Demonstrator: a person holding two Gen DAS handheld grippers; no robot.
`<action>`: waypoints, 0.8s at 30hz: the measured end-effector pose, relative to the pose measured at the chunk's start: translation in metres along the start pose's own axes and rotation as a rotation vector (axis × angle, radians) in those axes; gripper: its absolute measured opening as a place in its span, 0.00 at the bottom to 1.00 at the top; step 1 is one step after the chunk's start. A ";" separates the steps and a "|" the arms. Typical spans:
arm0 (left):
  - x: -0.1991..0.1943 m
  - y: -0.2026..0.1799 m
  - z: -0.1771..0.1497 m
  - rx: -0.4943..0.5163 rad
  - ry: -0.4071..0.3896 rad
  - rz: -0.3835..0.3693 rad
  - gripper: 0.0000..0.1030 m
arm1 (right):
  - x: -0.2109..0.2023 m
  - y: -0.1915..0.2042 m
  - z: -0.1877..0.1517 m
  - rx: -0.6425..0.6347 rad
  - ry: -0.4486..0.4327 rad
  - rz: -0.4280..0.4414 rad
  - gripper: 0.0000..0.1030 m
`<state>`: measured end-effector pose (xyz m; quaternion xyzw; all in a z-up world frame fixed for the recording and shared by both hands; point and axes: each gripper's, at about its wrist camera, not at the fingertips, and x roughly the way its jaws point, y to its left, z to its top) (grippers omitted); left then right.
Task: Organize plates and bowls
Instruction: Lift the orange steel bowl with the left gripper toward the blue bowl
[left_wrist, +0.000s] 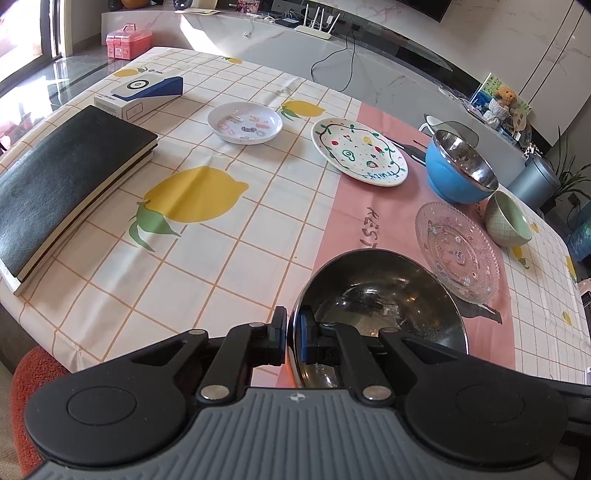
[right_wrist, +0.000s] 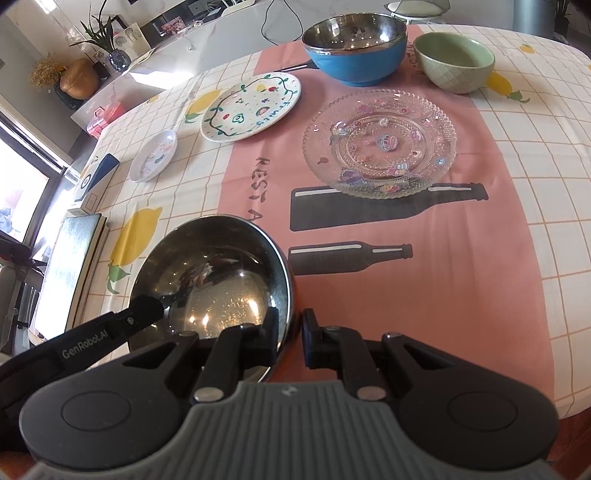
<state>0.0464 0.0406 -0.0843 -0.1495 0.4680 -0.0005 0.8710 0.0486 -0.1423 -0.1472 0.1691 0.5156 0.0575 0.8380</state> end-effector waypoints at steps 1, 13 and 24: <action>0.000 0.000 0.000 0.001 -0.001 -0.001 0.07 | 0.000 0.000 0.000 0.000 0.000 0.004 0.15; -0.027 -0.007 0.011 0.028 -0.085 -0.004 0.51 | -0.022 -0.002 0.003 -0.003 -0.050 0.000 0.45; -0.061 -0.045 0.035 0.089 -0.175 -0.108 0.57 | -0.079 -0.016 0.016 0.018 -0.200 -0.001 0.58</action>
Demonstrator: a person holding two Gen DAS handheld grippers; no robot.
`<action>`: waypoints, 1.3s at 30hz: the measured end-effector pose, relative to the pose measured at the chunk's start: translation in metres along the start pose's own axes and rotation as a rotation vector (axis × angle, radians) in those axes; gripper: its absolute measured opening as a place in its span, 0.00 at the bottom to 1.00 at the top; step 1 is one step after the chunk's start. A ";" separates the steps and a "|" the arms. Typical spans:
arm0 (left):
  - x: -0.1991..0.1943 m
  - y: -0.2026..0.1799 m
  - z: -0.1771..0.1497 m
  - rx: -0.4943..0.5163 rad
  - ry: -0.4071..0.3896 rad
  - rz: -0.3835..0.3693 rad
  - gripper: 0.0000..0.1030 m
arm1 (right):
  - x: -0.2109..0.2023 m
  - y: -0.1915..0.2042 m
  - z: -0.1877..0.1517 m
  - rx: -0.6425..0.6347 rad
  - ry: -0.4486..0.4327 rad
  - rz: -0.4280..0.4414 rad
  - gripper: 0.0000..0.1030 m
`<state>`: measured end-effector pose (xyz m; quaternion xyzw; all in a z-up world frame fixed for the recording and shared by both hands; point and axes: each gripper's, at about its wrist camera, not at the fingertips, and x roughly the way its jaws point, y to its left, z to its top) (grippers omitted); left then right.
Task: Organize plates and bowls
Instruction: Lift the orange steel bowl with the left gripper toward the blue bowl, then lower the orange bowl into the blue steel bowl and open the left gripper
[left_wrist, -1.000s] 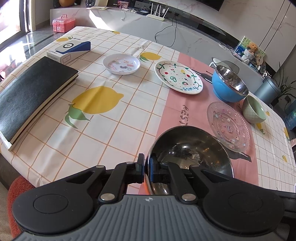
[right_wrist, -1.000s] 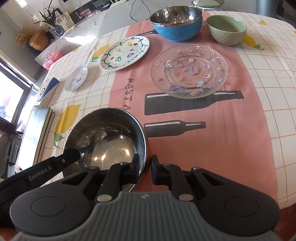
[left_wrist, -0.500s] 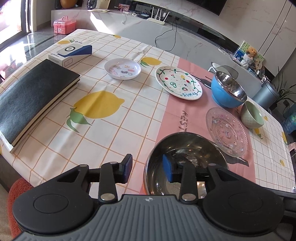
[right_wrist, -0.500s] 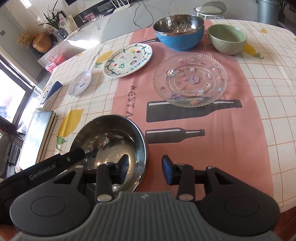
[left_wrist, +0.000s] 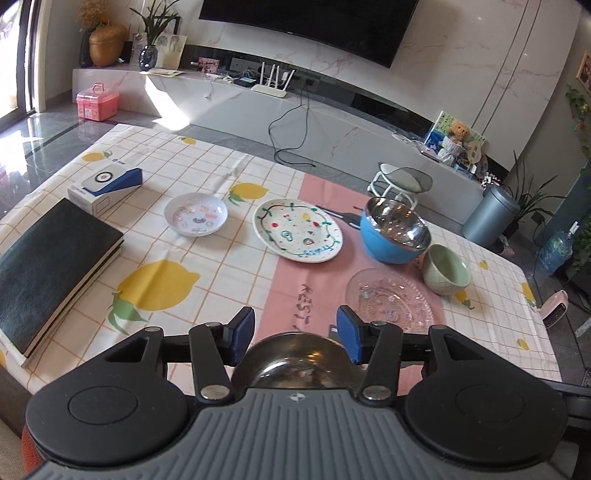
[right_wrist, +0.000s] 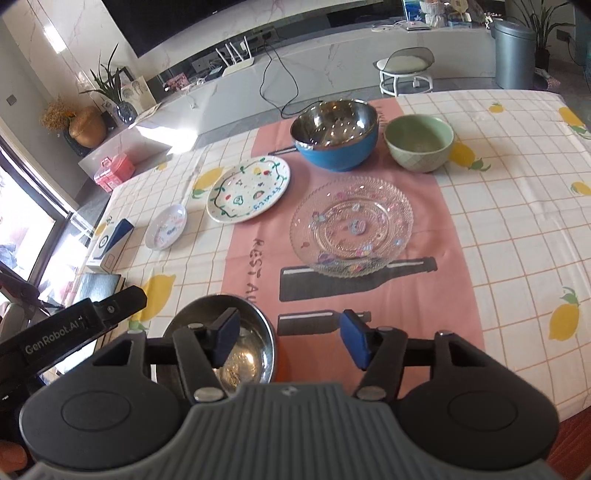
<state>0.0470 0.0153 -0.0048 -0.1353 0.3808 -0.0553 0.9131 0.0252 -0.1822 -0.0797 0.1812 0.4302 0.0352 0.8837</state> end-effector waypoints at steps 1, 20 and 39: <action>0.001 -0.005 0.002 0.006 0.001 -0.015 0.57 | -0.004 -0.003 0.003 0.007 -0.013 -0.003 0.59; 0.063 -0.080 0.049 0.054 0.095 -0.153 0.57 | -0.009 -0.092 0.062 0.182 -0.116 -0.080 0.59; 0.154 -0.097 0.123 0.047 0.137 -0.081 0.58 | 0.070 -0.086 0.166 0.041 -0.107 -0.099 0.58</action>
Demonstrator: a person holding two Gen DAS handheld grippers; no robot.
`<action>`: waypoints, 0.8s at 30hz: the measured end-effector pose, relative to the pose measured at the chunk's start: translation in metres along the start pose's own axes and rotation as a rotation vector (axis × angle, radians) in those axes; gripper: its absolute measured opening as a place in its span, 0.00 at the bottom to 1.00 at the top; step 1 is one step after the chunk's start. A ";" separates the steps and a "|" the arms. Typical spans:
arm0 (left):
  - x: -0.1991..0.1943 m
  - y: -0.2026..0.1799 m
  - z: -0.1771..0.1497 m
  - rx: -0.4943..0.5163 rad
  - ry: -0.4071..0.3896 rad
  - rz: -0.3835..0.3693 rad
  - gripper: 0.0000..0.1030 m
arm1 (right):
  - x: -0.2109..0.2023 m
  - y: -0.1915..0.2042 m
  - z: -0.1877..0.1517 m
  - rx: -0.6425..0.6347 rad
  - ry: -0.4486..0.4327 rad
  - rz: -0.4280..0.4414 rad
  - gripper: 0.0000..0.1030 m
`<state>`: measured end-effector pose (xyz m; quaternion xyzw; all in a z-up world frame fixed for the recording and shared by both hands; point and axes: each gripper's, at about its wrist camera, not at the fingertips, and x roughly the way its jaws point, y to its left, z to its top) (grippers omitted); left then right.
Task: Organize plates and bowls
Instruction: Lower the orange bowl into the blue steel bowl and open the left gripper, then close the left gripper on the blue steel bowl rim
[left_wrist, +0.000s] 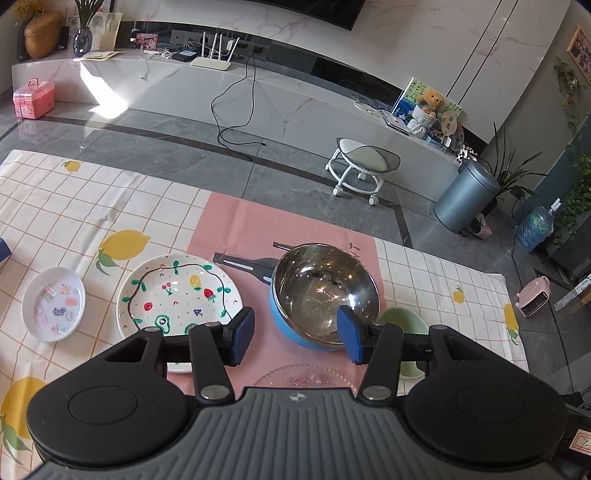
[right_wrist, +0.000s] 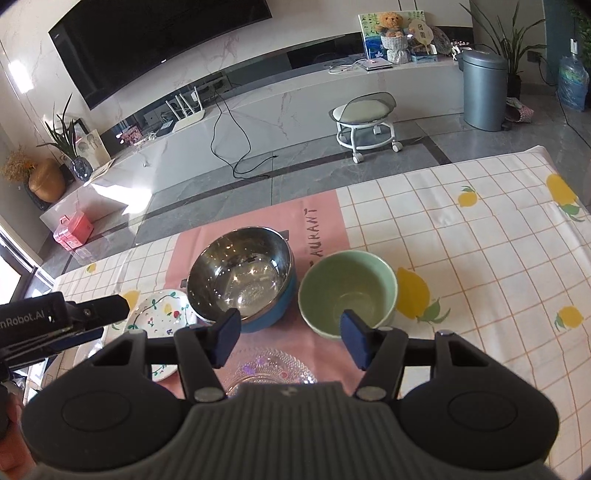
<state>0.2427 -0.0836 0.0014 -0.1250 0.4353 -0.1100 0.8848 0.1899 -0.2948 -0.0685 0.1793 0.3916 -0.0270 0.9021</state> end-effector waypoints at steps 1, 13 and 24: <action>0.007 0.001 0.003 -0.001 0.006 -0.002 0.58 | 0.008 0.000 0.004 -0.006 0.008 -0.006 0.58; 0.091 0.023 0.022 -0.144 0.112 -0.005 0.59 | 0.090 -0.016 0.053 0.062 0.095 0.014 0.51; 0.126 0.016 0.016 -0.100 0.186 0.035 0.44 | 0.140 0.008 0.060 -0.052 0.143 -0.014 0.34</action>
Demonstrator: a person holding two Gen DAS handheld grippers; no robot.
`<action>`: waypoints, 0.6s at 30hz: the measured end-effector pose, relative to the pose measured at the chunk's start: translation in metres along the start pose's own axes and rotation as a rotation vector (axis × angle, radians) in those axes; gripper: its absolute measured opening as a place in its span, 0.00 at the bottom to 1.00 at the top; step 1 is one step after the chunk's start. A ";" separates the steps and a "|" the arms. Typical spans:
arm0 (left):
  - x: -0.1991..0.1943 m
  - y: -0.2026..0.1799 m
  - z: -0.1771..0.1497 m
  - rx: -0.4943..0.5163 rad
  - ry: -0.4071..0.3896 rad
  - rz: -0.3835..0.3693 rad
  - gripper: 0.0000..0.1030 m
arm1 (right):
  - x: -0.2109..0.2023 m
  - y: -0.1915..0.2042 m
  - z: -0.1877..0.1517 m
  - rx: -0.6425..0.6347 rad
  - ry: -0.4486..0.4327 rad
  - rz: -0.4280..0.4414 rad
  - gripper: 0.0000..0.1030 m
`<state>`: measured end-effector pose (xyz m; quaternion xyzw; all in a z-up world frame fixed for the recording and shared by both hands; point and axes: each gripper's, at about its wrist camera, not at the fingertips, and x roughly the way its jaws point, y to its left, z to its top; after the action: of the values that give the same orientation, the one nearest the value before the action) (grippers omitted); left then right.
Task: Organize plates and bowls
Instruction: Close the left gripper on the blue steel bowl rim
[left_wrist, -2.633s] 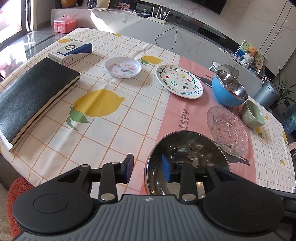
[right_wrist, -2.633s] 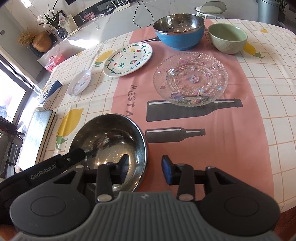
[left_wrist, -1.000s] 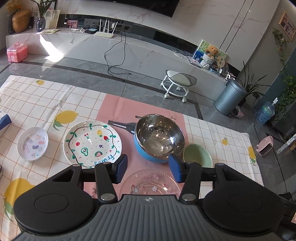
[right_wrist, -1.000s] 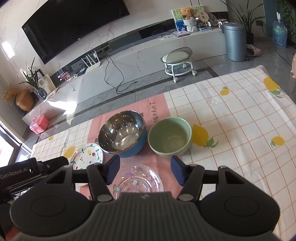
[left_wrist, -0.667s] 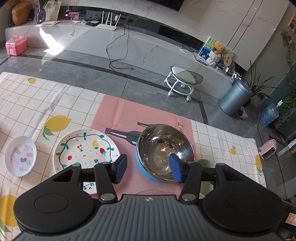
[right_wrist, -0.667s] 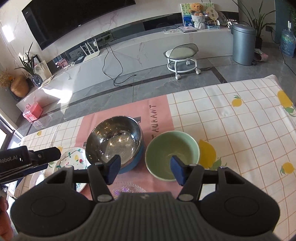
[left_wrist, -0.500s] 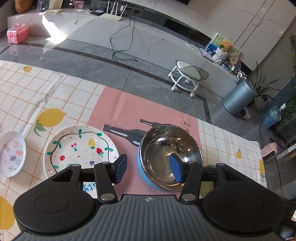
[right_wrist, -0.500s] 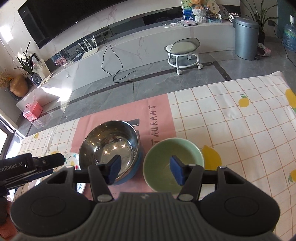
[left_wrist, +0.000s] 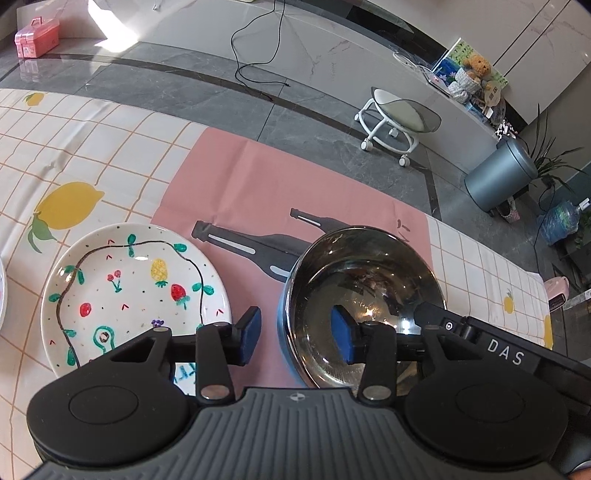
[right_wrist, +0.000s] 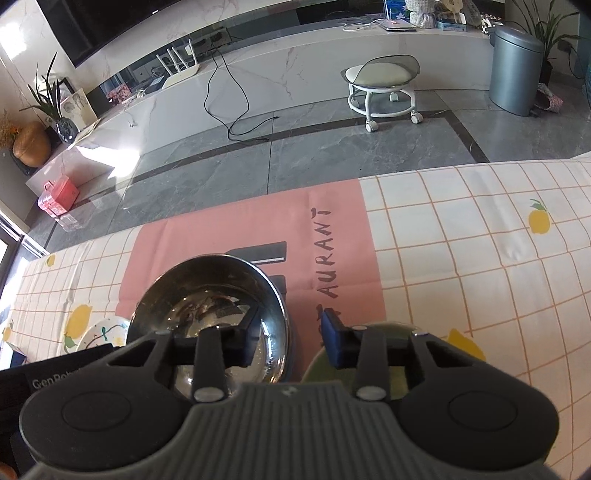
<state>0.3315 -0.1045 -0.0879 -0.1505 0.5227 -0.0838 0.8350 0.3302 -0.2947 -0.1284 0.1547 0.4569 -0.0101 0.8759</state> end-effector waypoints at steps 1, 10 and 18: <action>0.001 -0.001 -0.002 0.007 0.004 0.001 0.42 | 0.003 0.001 -0.001 -0.003 0.005 -0.002 0.31; 0.002 0.000 -0.005 -0.007 0.021 0.021 0.14 | 0.013 -0.002 -0.006 0.031 0.033 -0.002 0.05; -0.031 -0.008 -0.005 0.008 -0.017 0.024 0.13 | -0.014 0.003 -0.011 0.042 0.010 0.020 0.05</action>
<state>0.3132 -0.1035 -0.0612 -0.1417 0.5172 -0.0744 0.8408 0.3138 -0.2907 -0.1218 0.1775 0.4593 -0.0100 0.8703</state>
